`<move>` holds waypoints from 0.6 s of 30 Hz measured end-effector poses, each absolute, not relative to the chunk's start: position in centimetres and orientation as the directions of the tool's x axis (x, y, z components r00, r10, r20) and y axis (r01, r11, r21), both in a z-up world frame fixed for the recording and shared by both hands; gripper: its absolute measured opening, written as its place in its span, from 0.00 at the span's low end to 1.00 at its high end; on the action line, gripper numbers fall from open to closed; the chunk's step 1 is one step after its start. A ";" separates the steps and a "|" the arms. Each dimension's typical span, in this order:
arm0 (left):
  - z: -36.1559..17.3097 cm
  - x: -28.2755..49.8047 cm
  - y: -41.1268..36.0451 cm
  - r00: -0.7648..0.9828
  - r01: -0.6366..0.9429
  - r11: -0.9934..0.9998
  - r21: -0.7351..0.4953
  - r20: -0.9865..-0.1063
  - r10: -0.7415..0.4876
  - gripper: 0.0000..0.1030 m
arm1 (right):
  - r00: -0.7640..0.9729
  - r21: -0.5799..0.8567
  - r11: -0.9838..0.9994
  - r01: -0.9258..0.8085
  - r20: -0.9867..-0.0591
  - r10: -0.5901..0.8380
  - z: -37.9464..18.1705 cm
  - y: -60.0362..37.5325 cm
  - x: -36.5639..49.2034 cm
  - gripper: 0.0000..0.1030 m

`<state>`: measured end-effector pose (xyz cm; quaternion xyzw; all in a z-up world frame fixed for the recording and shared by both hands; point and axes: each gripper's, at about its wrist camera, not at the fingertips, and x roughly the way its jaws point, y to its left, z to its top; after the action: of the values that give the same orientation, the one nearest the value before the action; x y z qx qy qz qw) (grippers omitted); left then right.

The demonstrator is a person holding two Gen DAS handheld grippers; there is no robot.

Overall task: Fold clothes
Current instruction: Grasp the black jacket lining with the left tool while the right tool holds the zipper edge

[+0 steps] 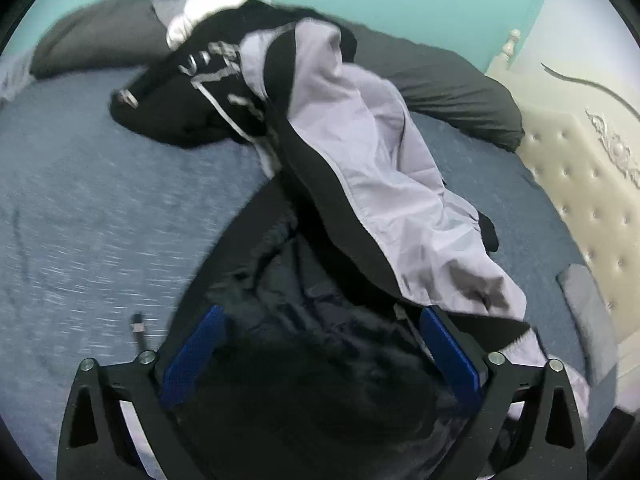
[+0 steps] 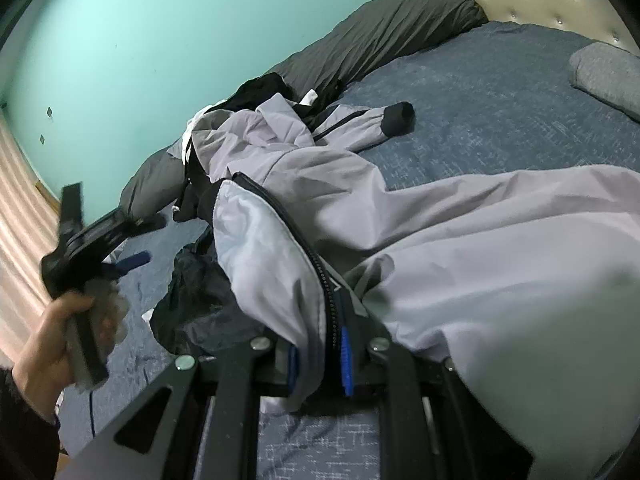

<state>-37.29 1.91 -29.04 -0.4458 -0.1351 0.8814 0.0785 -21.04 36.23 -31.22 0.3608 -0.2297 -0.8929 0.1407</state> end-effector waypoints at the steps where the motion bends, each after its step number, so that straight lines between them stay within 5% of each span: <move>1: -29.4 -37.9 2.0 -0.581 -0.013 -0.949 -0.315 -0.770 0.263 0.92 | -0.700 0.514 -0.854 0.084 -0.579 -0.418 -31.3 36.3 -21.1 0.15; 5: -30.0 -39.4 2.6 -0.572 -0.038 -0.952 -0.304 -0.775 0.270 0.88 | -0.699 0.522 -0.849 0.085 -0.576 -0.424 -31.5 36.6 -21.2 0.15; 18: -31.3 -42.3 4.2 -0.525 -0.086 -0.923 -0.376 -0.770 0.363 0.38 | -0.695 0.524 -0.847 0.087 -0.578 -0.428 -32.0 36.7 -21.4 0.15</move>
<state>-42.34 4.25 -31.29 -0.4698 -0.1474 0.8606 0.1302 -21.45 36.68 -31.99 0.3629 -0.2352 -0.8900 0.1446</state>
